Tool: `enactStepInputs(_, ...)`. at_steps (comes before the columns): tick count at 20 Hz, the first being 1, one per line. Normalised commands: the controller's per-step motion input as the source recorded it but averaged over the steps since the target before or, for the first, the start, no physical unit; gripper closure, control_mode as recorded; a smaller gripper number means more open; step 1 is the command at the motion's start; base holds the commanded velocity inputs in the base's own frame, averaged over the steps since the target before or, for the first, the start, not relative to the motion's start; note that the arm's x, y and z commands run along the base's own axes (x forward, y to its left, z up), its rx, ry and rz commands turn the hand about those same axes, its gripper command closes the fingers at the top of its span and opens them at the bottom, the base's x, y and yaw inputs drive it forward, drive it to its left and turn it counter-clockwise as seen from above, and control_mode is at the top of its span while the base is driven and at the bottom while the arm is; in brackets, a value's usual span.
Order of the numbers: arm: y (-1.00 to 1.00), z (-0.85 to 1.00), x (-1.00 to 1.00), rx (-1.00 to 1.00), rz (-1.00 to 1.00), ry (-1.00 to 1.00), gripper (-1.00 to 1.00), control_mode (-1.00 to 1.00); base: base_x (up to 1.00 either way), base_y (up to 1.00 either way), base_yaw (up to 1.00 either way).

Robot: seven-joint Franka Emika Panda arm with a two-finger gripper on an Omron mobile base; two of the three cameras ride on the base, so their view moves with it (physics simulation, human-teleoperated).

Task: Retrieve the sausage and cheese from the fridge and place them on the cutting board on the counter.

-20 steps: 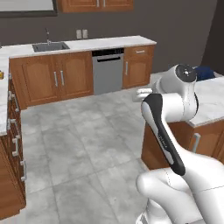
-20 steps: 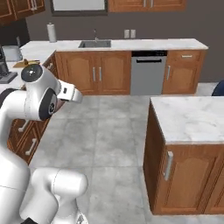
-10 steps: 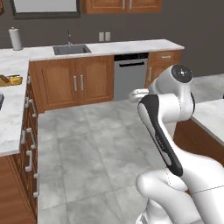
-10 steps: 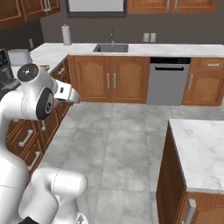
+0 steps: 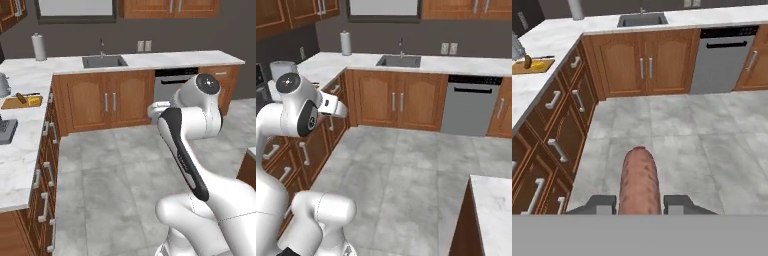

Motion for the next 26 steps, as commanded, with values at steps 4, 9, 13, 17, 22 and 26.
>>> enactStepInputs(4,0.0,0.0,0.0,0.0,0.0,0.0,1.0,1.0,0.85,0.0,0.23)
enactStepInputs(9,0.0,0.0,0.0,0.0,0.0,0.0,1.0,1.0,0.87,0.0,0.21)
enactStepInputs(13,0.0,0.0,0.0,0.0,0.0,0.0,1.0,1.0,0.87,0.0,0.22)
enactStepInputs(17,0.0,0.0,0.0,0.0,0.0,0.0,1.0,1.0,0.87,0.0,0.23)
enactStepInputs(22,0.0,0.0,0.0,0.0,0.0,0.0,1.0,1.0,0.86,0.0,0.23)
enactStepInputs(26,0.0,0.0,0.0,0.0,0.0,0.0,1.0,1.0,0.84,0.0,0.27)
